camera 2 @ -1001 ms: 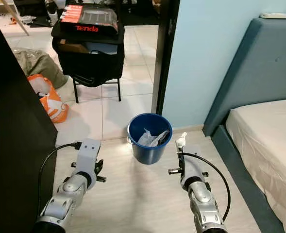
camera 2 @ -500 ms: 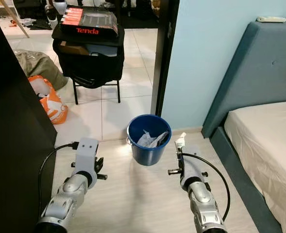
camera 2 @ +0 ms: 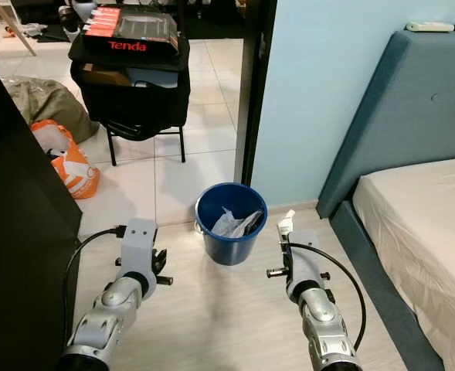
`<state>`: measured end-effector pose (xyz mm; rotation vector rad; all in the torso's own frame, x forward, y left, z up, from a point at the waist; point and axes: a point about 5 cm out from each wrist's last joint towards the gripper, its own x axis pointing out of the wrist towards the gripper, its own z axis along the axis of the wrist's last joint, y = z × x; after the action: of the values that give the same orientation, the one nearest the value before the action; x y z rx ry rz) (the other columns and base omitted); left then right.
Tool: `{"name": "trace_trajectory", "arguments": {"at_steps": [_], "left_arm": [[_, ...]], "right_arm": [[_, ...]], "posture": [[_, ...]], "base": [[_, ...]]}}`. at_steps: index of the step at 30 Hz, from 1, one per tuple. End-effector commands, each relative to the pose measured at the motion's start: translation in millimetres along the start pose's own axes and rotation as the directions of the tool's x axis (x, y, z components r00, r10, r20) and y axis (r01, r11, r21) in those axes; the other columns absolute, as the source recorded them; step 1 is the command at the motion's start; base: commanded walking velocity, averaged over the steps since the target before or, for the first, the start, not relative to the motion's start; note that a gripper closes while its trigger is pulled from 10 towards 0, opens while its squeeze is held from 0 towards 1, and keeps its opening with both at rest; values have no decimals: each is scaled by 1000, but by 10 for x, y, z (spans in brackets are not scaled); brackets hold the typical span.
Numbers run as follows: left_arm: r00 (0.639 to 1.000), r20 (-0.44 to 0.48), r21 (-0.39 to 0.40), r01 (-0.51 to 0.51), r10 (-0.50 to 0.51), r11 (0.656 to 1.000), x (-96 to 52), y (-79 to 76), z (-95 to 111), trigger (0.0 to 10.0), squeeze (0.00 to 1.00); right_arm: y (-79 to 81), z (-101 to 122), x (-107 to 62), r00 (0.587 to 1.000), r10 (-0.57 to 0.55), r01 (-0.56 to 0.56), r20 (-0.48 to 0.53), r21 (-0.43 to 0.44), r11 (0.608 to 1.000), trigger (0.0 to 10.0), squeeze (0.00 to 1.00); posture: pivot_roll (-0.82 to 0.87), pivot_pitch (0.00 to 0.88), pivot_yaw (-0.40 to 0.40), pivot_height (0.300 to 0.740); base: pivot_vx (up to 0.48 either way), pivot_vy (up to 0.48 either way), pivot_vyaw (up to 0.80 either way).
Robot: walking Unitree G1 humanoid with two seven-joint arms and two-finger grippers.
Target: Clean up the room
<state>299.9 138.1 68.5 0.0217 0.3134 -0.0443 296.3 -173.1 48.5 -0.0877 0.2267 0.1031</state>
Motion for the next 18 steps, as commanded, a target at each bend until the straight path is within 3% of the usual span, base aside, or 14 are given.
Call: {"name": "trace_trajectory", "arguments": {"at_steps": [1, 18], "left_arm": [[1000, -13, -8, 0, 0, 1000, -17, 8, -54, 10000, 0], [1000, 5, 3, 10, -10, 1000, -7, 6, -21, 10000, 0]], "right_arm": [[7, -39, -7, 1000, 4, -4, -13, -2, 1000, 10000, 0], [14, -39, -10, 1000, 3, -3, -9, 5, 1000, 10000, 0]], "posture": [[19, 115, -73, 740], [22, 115, -70, 740]], "base": [[322, 0, 0], [298, 0, 0]]}}
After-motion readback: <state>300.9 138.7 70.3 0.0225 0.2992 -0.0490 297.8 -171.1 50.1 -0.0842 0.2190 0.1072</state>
